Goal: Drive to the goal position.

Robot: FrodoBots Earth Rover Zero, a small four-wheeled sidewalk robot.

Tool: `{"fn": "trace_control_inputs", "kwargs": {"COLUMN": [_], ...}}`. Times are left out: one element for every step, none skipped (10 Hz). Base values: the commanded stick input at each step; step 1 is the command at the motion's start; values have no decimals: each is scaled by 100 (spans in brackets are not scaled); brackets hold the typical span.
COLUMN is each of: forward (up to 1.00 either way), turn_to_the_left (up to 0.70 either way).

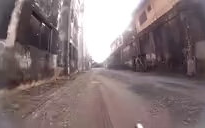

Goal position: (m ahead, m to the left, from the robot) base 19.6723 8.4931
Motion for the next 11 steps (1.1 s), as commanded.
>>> {"fn": "trace_control_inputs", "kwargs": {"forward": [100,100,100,100,100,100,100,100,100,100,100], "turn_to_the_left": [1,1,1,1,1,-16,-38,-18,1,1,1]}}
